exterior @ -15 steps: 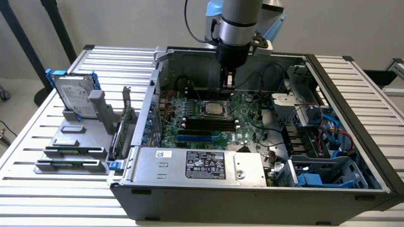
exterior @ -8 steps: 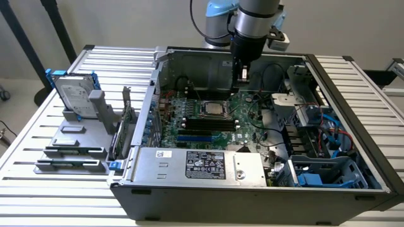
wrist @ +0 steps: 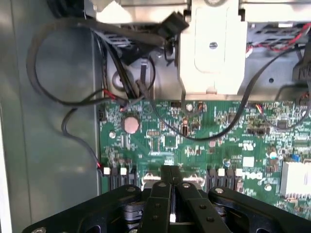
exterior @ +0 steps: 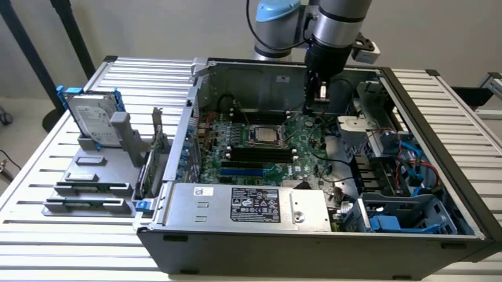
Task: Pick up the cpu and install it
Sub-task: 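Close the cpu cover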
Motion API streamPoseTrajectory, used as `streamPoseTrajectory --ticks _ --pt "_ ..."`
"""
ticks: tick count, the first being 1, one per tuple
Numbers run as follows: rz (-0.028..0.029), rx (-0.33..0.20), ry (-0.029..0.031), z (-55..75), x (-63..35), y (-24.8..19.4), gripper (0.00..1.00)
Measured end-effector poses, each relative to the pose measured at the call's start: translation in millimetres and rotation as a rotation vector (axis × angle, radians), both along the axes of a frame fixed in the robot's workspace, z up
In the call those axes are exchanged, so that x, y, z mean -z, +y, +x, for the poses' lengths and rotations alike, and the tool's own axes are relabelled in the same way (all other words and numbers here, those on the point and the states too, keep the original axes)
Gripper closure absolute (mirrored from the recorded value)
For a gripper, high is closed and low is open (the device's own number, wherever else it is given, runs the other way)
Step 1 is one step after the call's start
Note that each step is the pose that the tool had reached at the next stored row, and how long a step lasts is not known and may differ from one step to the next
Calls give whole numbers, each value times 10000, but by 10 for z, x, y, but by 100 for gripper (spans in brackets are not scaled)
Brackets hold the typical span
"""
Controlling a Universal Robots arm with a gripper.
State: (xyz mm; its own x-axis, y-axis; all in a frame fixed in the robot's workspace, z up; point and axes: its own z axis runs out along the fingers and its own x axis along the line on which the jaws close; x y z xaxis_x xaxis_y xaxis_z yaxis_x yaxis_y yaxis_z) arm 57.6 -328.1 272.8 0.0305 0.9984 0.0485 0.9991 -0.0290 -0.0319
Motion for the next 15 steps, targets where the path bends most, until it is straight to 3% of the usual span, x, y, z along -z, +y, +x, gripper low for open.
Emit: streamPoseTrajectory --ticks 15 --pt "1 -59 6 48 263 -4 89"
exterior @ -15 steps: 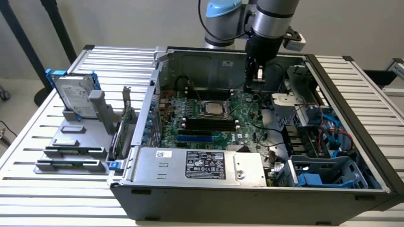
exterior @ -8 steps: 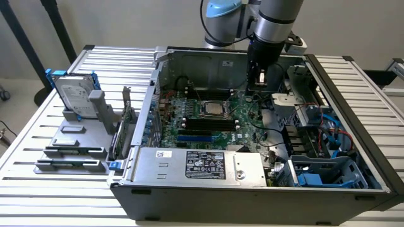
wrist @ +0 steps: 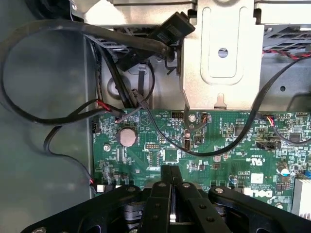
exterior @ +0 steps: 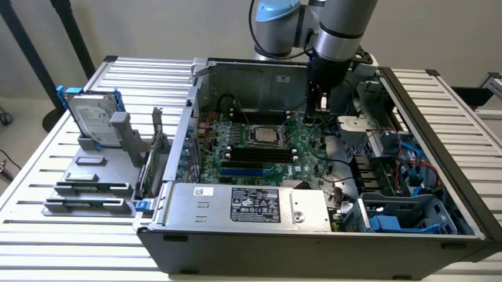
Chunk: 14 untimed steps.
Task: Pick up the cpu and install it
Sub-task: 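Close the cpu cover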
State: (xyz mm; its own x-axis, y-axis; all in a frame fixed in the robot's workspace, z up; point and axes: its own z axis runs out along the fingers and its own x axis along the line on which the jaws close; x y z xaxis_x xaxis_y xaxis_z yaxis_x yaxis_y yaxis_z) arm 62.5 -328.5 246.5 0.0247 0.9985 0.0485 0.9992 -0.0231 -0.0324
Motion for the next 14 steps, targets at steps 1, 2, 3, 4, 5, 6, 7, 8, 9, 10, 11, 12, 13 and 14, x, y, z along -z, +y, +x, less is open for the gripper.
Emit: streamPoseTrajectory --ticks 1,2,3,4,5,6,7,8,9,10,11,12,13,14 --pt "-1 -14 27 1 10 -1 89" --pt "-6 -26 97 0 12 -2 89" --pt "-30 -36 209 0 13 -2 89" --pt "-72 -46 312 0 12 -2 89" --pt "-126 -58 403 0 13 -2 89" --pt "-184 -69 485 0 13 -2 89" --pt "-241 -81 567 0 14 -2 89" --pt "-302 -94 645 0 14 -2 89" --pt "-377 -110 717 0 15 -2 89" --pt "-457 -123 761 -1 16 -2 89" --pt "-543 -137 798 -3 18 -2 89" --pt "-632 -153 833 -4 20 -2 89" --pt "-720 -171 867 -4 21 -2 89" --pt "-807 -188 902 -5 22 -2 89"
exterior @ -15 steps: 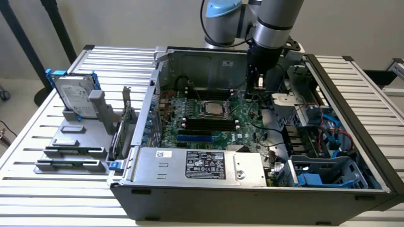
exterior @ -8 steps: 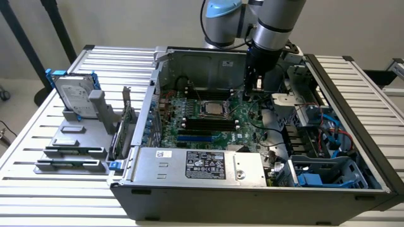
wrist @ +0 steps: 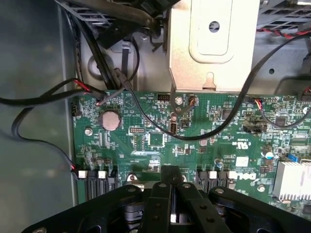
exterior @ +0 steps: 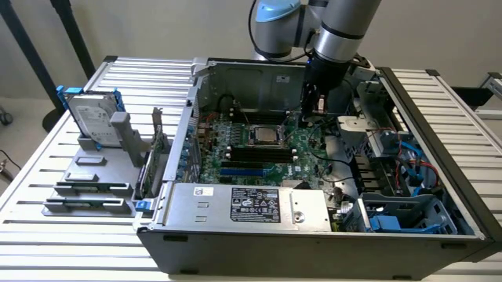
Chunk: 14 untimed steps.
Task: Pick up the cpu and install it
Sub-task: 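Close the cpu cover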
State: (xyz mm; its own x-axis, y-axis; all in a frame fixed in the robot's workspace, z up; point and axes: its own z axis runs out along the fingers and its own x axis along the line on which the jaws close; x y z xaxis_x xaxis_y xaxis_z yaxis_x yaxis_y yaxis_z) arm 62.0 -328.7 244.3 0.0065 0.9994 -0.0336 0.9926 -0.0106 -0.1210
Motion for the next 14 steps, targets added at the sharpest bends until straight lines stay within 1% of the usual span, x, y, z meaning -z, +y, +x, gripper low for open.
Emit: streamPoseTrajectory --ticks 1,2,3,5,7,8,14 --pt "-63 -26 42 -1 1 0 89" --pt "-103 -54 88 -1 3 1 89" --pt "-120 -84 139 -3 3 0 89" --pt "-122 -162 269 -8 2 0 89" --pt "-113 -255 423 -12 3 0 89" --pt "-99 -300 498 -14 3 0 89" --pt "26 -579 931 -27 4 0 89"
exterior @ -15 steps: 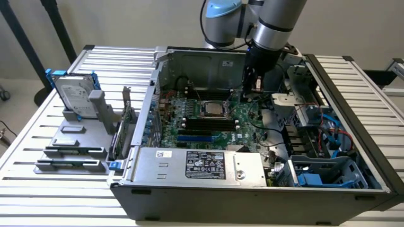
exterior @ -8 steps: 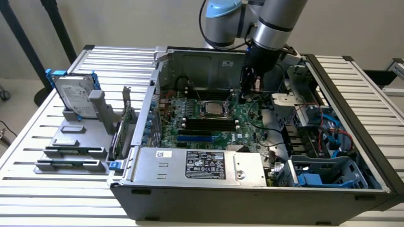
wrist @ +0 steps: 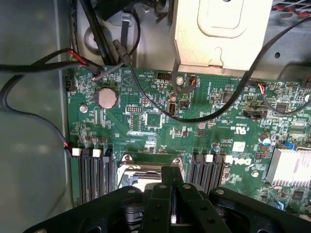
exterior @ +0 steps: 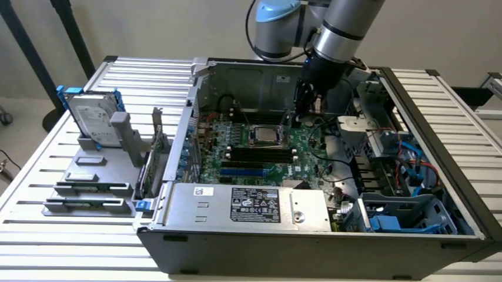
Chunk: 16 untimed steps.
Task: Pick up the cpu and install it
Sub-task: 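Close the cpu cover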
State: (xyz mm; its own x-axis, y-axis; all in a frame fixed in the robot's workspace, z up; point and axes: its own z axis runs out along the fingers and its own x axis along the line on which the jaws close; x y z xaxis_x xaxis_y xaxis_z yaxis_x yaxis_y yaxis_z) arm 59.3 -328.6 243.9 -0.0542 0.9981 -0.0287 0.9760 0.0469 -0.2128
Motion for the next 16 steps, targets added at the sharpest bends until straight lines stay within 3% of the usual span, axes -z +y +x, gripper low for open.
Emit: streamPoseTrajectory --ticks 3,5,9,16 --pt "73 -120 170 -13 0 0 89" --pt "126 -193 237 -26 2 0 89" --pt "208 -292 312 -84 11 -6 89" --pt "260 -392 419 -218 38 -20 89"
